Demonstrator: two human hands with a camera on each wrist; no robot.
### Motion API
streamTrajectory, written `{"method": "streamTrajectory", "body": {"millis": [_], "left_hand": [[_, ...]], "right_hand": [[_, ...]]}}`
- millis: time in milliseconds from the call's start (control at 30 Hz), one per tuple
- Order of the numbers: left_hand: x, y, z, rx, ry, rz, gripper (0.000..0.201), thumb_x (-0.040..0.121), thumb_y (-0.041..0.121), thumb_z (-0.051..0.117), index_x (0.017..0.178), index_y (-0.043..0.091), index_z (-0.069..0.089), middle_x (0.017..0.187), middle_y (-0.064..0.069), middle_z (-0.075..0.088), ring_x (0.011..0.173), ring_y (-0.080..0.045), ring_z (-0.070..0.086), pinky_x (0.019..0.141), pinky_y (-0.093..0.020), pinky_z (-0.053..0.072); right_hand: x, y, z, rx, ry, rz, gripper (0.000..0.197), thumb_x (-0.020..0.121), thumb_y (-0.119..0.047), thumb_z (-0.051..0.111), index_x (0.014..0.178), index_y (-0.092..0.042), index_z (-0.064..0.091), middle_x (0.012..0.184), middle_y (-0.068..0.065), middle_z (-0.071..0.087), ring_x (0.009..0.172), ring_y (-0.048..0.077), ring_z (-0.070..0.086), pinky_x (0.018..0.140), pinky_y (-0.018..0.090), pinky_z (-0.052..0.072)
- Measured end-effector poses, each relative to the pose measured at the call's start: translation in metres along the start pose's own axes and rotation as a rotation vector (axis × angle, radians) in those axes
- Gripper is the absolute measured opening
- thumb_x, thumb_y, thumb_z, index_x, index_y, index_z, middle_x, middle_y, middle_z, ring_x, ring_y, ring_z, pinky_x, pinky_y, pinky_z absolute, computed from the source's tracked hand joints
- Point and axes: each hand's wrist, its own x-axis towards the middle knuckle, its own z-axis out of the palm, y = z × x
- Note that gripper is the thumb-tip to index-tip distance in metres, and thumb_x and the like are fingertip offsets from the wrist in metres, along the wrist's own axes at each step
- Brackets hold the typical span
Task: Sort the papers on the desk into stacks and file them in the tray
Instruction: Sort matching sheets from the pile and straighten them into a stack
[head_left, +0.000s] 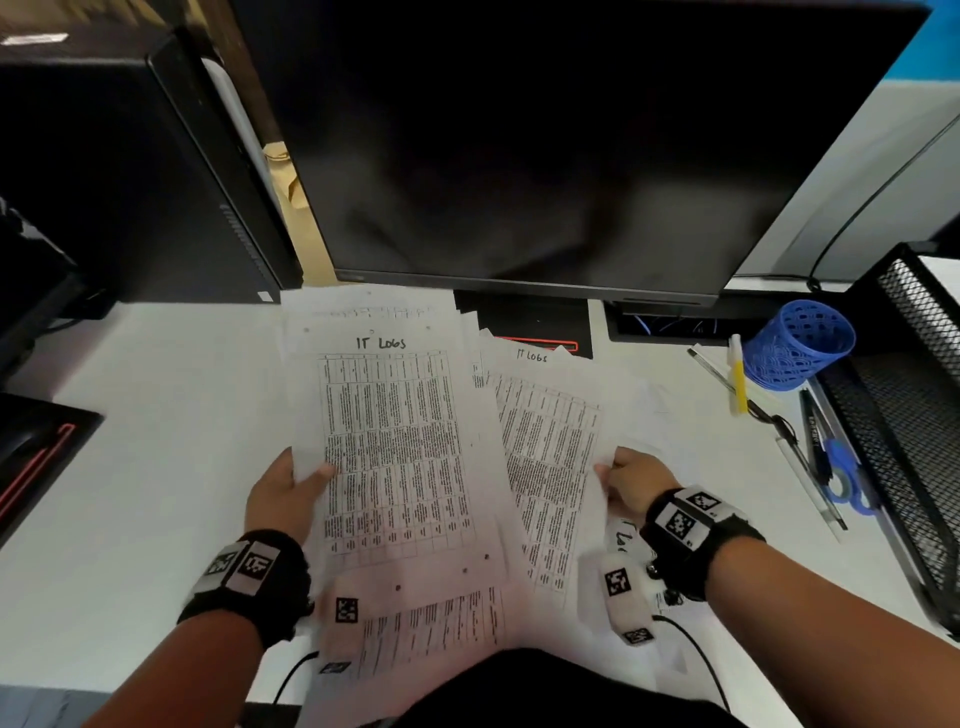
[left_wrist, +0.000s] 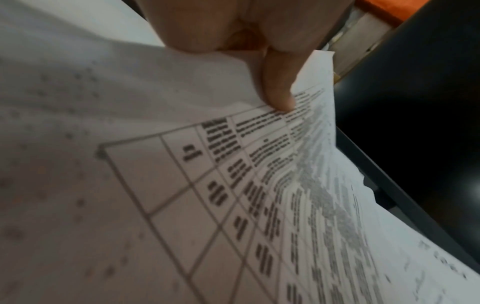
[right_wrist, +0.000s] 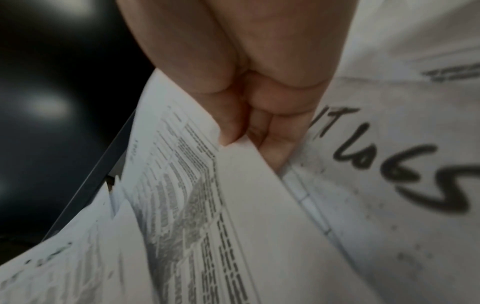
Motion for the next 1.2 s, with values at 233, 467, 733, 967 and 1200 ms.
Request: {"method": "streamTrajectory", "body": {"millis": [233, 467, 733, 967, 1200], "left_hand": [[-0.010, -0.022, -0.021, -0.224, -0.098, -0.044, 0.004, 0.087, 0.015, 0.062, 0.090, 0.014, 0.065, 0.093, -0.009, 0.072, 0.092, -0.031, 0.067, 0.085, -0.043, 0.050], [-0.037, -0.043, -0.026, -0.366, -0.220, -0.161, 0.011, 0.089, -0.001, 0.052, 0.093, 0.003, 0.061, 0.099, -0.023, 0.068, 0.089, -0.035, 0.064, 0.080, -0.042, 0.049], [-0.033, 0.018, 0.004, -0.476, -0.271, -0.030, 0.022, 0.093, 0.006, 0.049, 0.108, 0.015, 0.063, 0.092, -0.003, 0.074, 0.081, -0.019, 0.071, 0.066, -0.030, 0.056], [-0.040, 0.071, 0.036, -0.420, -0.208, 0.153, 0.019, 0.091, 0.028, 0.058, 0.109, 0.032, 0.058, 0.113, 0.011, 0.064, 0.112, -0.015, 0.057, 0.100, -0.035, 0.041], [-0.078, 0.144, 0.046, -0.405, -0.031, 0.493, 0.018, 0.097, 0.018, 0.046, 0.110, 0.031, 0.044, 0.101, 0.021, 0.059, 0.090, 0.013, 0.055, 0.084, -0.012, 0.044]], "right_hand": [[-0.004, 0.007, -0.021, 0.229, 0.014, 0.032, 0.018, 0.096, 0.000, 0.044, 0.094, -0.002, 0.062, 0.073, 0.011, 0.067, 0.063, 0.023, 0.063, 0.056, 0.030, 0.052], [-0.019, 0.012, -0.016, 0.162, -0.041, -0.055, 0.020, 0.093, 0.000, 0.049, 0.097, -0.005, 0.068, 0.094, 0.024, 0.065, 0.076, 0.030, 0.056, 0.064, 0.036, 0.045], [-0.058, -0.031, 0.001, 0.272, -0.187, -0.272, 0.024, 0.095, 0.000, 0.046, 0.101, -0.009, 0.067, 0.093, 0.011, 0.069, 0.081, 0.023, 0.065, 0.070, 0.030, 0.056], [-0.098, -0.068, -0.003, 0.519, 0.041, -0.346, 0.042, 0.098, -0.044, 0.038, 0.102, -0.018, 0.070, 0.096, 0.005, 0.074, 0.088, 0.017, 0.069, 0.078, 0.027, 0.055], [-0.132, -0.102, -0.024, 0.295, 0.277, -0.780, 0.038, 0.098, -0.005, 0.040, 0.129, -0.027, 0.043, 0.107, -0.015, 0.057, 0.093, -0.007, 0.053, 0.072, -0.006, 0.039]]}}
